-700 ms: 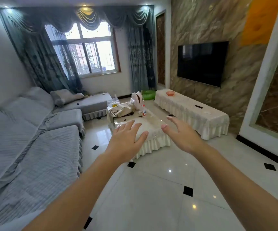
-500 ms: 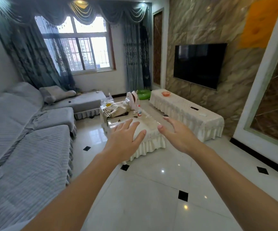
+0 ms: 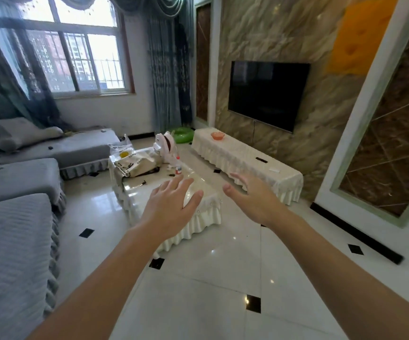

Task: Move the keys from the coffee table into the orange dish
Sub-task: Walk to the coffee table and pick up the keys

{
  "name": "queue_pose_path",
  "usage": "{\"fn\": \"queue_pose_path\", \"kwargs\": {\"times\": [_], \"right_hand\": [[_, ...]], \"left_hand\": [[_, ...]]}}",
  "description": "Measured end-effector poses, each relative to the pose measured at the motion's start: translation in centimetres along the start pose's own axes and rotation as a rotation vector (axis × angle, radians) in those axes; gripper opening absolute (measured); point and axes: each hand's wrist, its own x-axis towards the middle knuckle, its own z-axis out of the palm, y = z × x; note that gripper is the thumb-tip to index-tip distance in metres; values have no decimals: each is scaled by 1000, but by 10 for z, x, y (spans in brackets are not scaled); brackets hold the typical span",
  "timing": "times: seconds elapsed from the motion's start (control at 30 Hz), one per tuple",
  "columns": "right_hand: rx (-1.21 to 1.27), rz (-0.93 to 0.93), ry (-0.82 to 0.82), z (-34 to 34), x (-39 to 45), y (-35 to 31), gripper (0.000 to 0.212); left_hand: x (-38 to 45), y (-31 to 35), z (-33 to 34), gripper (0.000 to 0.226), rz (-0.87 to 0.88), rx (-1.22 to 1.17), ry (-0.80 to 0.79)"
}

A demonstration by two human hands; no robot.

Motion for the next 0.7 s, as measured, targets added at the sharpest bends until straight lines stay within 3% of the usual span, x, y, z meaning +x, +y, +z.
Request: {"fn": "queue_pose_path", "kwargs": {"times": [0.7], "right_hand": [[104,29,18,10,278,168,74]], "left_hand": [[290,1,113,63,93,159,-53]]}}
